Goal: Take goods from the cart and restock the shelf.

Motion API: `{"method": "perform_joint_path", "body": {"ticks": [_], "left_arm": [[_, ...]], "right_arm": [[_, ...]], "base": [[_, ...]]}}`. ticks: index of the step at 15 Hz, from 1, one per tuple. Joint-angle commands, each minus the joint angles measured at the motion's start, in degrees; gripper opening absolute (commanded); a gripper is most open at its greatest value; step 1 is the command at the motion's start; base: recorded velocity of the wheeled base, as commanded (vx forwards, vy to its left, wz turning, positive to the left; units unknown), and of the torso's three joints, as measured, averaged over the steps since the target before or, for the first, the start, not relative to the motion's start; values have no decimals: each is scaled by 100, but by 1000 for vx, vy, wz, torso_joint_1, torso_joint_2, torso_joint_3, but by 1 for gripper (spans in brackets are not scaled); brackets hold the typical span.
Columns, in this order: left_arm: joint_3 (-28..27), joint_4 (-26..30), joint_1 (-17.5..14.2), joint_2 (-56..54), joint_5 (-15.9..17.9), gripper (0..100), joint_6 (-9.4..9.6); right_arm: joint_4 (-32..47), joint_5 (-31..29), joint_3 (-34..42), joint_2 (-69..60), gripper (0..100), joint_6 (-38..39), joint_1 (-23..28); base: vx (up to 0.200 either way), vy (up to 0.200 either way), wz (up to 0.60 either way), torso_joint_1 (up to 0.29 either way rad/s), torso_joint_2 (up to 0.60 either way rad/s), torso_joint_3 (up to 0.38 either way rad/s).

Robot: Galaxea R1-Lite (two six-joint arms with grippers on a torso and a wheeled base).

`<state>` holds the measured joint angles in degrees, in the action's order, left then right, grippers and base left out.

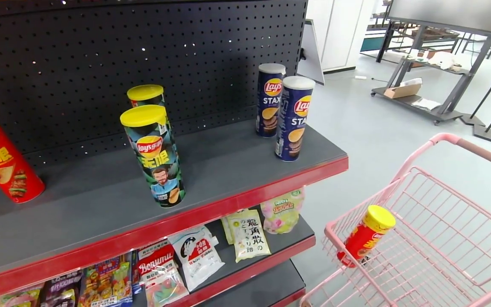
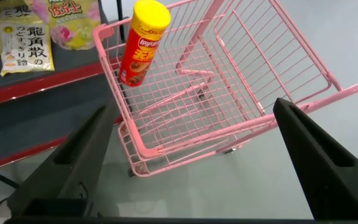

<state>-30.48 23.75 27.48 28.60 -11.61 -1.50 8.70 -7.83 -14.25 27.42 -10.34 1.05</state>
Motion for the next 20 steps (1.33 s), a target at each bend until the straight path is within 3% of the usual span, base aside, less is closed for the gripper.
{"method": "perform_joint_path", "body": {"ticks": [1,10,14,18,20], "left_arm": [[24,-2,-6,-74,-8,100,9],[33,-2,-6,-258,-35,100,88],[24,-19,-6,-223,-35,100,185],[33,-10,-6,-267,-35,100,194],[33,-19,-6,-267,-96,100,194]], "right_arm": [[0,0,10,-35,100,-3,1],[184,-44,485,-940,100,-258,1],[378,-52,555,-1177,100,-329,-26],[307,27,537,-1001,100,-329,-61],[-202,53,502,-263,100,-153,-70]], "base": [[0,0,0,-149,359,203],[0,0,0,-51,138,82],[0,0,-600,-4,6,5],[0,0,0,0,0,0],[0,0,0,0,0,0]]}}
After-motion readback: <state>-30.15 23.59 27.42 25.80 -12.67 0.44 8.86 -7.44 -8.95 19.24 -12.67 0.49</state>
